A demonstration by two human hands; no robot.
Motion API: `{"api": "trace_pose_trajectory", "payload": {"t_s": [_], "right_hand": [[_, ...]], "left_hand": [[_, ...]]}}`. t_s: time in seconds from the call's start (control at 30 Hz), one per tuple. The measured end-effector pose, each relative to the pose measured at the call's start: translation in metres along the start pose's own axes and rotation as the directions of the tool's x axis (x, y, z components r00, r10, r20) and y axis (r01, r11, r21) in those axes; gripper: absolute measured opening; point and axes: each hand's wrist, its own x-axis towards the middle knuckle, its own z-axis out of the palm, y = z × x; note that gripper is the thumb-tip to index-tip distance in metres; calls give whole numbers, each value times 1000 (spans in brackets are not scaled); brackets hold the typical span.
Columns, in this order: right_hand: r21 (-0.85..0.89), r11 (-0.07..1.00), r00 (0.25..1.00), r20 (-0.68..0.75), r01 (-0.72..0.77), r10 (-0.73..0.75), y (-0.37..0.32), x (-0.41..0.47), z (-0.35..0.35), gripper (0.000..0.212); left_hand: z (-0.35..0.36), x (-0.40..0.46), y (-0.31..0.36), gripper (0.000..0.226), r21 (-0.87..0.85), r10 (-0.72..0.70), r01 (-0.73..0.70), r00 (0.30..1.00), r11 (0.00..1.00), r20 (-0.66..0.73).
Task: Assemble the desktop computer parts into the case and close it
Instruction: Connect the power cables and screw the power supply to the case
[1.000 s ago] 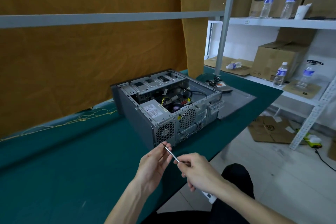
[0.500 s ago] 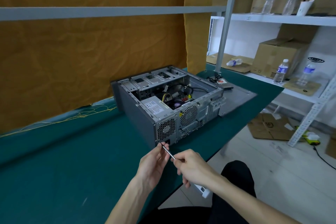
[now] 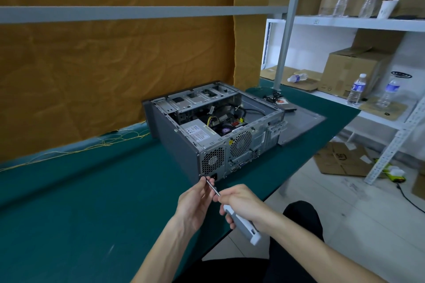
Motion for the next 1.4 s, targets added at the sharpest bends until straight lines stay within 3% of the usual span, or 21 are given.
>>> {"api": "trace_pose_trajectory", "payload": {"t_s": [0.13, 0.27, 0.4, 0.5, 0.6, 0.67, 0.77, 0.87, 0.97, 1.03, 1.1, 1.23, 1.3, 1.4], "right_hand": [[33, 999, 1000, 0, -17, 17, -2, 3, 1, 16], [105, 994, 998, 58, -41, 35, -3, 6, 2, 15], [192, 977, 992, 104, -93, 74, -3, 2, 4, 12], [-40, 993, 993, 36, -107, 108, 6, -8, 2, 34], [-235, 972, 1000, -24, -23, 18, 13, -12, -1, 25], [-112, 994, 998, 52, -16, 22, 12, -13, -1, 20], [193, 968, 970, 215, -158, 116, 6, -15, -5, 29], [283, 931, 958, 237, -229, 163, 8, -18, -8, 34], [19, 996, 995, 35, -91, 90, 16, -22, -2, 37], [-176, 984, 996, -94, -4, -13, 21, -23, -1, 31], [-166, 986, 995, -89, 26, -42, 21, -23, -3, 26], [159, 977, 989, 63, -143, 134, 13, -25, -9, 40], [103, 986, 991, 33, -131, 128, 13, -25, -8, 41], [-212, 977, 990, -143, -12, -19, 20, -26, -3, 36]], "left_hand": [[-1, -1, 0, 24, 43, 8, -8, 1000, 999, 12], [-4, -4, -3, 29, 198, -48, 29, 995, 980, 92], [-2, -4, -1, 29, 179, -60, 39, 992, 983, 114], [-3, 0, -1, 25, 188, -31, 18, 997, 982, 69], [-3, 0, -3, 23, 211, 1, -8, 999, 977, 33], [-2, 0, -5, 22, 207, 13, -14, 1000, 978, 9], [-4, 0, -2, 26, 151, -37, 27, 997, 988, 68], [-5, 0, 5, 26, 138, -89, 69, 985, 988, 144], [-1, 0, 6, 20, 223, -34, 19, 997, 975, 66], [3, 0, 3, 18, 259, 6, -12, 1000, 966, 24], [3, -1, -1, 20, 241, 29, -31, 999, 970, 14], [2, -6, -1, 30, 127, -87, 66, 982, 990, 168], [3, -6, 2, 30, 154, -97, 69, 978, 986, 187], [5, -4, -1, 25, 248, -27, 2, 995, 969, 98]]}}
